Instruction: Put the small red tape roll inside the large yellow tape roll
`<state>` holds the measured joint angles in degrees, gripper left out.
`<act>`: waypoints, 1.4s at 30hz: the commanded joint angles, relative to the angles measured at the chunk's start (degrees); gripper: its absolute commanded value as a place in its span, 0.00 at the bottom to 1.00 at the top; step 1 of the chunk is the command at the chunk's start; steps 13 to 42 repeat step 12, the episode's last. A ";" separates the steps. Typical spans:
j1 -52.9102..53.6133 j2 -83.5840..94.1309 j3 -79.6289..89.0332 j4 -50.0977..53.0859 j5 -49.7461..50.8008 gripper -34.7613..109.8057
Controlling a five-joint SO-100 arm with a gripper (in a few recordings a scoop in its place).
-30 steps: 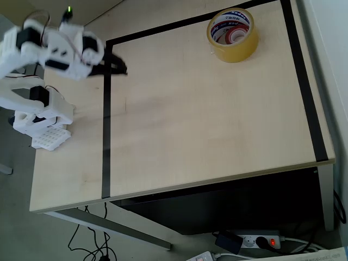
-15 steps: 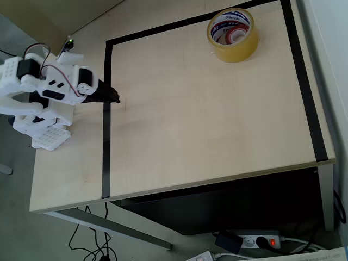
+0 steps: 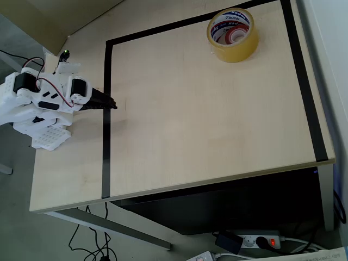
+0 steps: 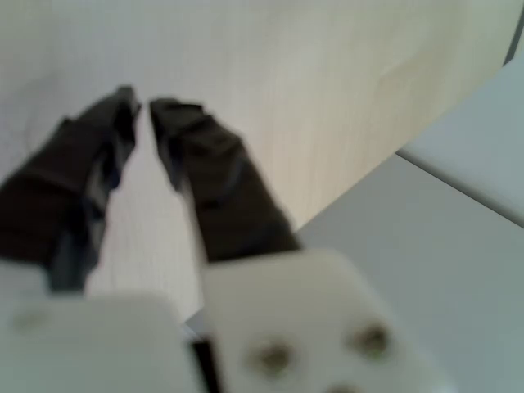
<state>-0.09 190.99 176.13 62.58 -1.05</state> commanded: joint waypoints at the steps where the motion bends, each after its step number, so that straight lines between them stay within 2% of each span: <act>1: 0.70 0.09 2.46 5.62 2.46 0.24; 12: -4.57 0.18 2.46 8.61 2.72 0.24; 42: -4.57 0.18 2.46 8.61 2.72 0.24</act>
